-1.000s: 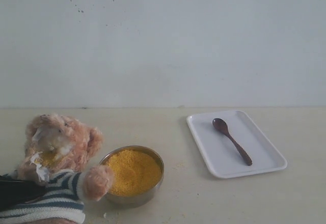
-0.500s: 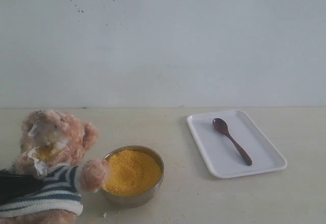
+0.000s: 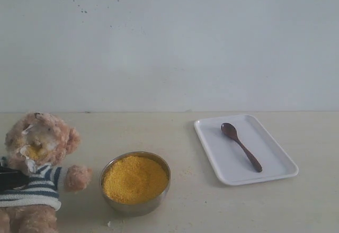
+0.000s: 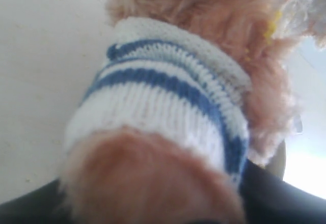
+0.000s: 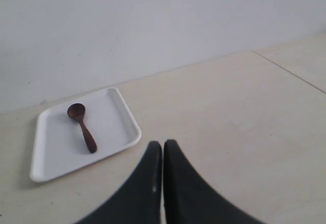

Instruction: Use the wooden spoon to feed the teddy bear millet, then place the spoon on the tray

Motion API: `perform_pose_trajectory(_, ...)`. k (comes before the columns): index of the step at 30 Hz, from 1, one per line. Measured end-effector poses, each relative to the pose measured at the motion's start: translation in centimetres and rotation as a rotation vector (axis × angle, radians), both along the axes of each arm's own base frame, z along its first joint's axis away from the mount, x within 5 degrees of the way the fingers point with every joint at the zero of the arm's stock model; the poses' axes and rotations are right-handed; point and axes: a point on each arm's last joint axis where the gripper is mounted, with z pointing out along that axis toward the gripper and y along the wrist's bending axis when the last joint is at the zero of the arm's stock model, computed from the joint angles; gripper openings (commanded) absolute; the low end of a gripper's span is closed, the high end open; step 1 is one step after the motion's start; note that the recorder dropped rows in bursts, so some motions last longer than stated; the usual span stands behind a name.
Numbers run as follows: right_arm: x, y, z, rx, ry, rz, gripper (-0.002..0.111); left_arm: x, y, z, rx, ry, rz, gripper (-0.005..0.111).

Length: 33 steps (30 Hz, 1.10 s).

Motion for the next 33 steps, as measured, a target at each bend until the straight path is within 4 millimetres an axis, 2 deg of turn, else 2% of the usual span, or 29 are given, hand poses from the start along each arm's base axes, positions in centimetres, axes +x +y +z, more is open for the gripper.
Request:
perform_pose_trajectory(9,0.0,0.0,0.0,-0.046,0.005,0.005,0.0,1.3,-0.5,-2.9,-0.036,0.091,-0.035,0.004)
perform_pose_trajectory(20,-0.1,-0.1,-0.5,-0.039,0.063,-0.003,0.0,1.5,-0.5,-3.3,-0.029,0.08,-0.055,0.005)
perform_pose_trajectory(23,-0.1,-0.1,-0.6,-0.028,0.069,-0.003,0.0,1.5,-0.5,-3.3,-0.028,0.079,-0.056,0.017)
perform_pose_trajectory(30,-0.1,-0.1,-0.6,-0.021,0.072,-0.003,0.0,1.5,-0.3,-3.4,-0.011,0.088,-0.044,0.071)
perform_pose_trajectory(33,-0.1,-0.1,-0.6,-0.02,0.072,-0.003,0.0,1.5,-0.3,-3.5,-0.006,0.088,-0.037,0.085)
